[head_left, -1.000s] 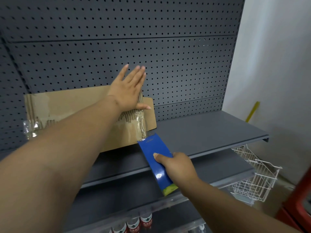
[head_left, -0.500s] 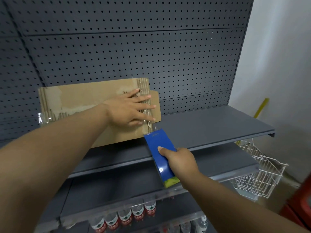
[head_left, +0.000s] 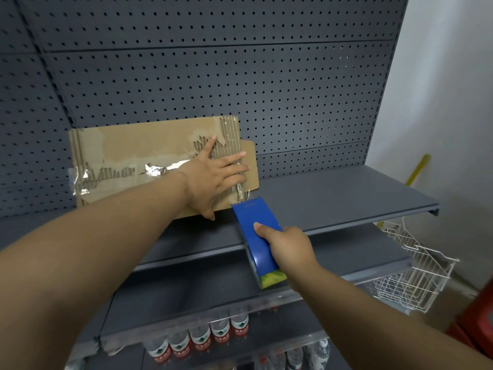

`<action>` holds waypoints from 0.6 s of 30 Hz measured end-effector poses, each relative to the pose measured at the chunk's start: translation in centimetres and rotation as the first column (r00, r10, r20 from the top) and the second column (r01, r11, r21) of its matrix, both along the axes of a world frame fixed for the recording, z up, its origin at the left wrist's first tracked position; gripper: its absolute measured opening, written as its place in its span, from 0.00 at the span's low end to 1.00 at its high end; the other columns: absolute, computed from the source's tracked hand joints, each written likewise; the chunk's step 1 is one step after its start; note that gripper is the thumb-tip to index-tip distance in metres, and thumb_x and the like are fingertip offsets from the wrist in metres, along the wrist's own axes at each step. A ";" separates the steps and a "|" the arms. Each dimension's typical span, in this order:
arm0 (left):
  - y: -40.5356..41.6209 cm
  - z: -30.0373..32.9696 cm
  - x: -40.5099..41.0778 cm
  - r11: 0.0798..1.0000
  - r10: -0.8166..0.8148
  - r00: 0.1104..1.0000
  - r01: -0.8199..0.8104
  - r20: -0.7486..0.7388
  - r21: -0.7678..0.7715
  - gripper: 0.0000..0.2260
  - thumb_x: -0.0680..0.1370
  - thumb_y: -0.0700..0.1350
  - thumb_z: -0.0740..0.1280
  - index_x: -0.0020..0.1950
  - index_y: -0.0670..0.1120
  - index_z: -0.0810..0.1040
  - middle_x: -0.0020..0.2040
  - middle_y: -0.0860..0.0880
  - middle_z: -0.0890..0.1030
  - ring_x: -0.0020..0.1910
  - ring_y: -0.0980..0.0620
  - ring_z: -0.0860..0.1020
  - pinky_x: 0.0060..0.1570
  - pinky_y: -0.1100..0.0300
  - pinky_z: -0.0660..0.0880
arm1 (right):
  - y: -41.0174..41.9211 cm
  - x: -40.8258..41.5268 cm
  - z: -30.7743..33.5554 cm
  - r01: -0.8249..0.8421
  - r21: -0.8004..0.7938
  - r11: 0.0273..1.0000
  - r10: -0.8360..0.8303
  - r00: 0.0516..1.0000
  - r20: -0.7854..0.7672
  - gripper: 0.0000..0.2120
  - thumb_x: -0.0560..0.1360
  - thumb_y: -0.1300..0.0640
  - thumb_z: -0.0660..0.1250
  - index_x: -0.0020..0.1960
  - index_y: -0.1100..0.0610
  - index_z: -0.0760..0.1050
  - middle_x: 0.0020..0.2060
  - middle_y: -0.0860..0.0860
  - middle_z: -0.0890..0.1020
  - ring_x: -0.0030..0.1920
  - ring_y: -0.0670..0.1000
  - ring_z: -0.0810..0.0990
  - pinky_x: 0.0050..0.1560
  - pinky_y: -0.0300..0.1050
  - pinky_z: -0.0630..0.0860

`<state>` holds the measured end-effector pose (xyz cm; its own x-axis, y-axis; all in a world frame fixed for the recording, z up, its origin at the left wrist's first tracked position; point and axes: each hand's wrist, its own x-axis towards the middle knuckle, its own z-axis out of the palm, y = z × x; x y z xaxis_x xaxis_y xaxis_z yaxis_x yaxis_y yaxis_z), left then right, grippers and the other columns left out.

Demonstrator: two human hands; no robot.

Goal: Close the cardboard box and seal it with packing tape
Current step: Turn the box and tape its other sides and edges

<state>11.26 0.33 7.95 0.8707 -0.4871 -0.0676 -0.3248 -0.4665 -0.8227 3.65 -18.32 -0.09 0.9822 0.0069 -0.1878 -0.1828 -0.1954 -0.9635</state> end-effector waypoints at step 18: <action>0.2 5.9 1.4 0.890 -0.054 0.991 -0.008 -0.123 -0.455 0.38 0.63 0.56 0.73 0.70 0.61 0.61 0.73 0.49 0.54 0.76 0.50 0.41 0.68 0.35 0.39 | -0.9 1.2 6.8 -0.031 0.167 0.986 0.021 0.998 0.061 0.14 0.69 0.49 0.72 0.43 0.61 0.78 0.42 0.56 0.83 0.40 0.56 0.82 0.41 0.47 0.77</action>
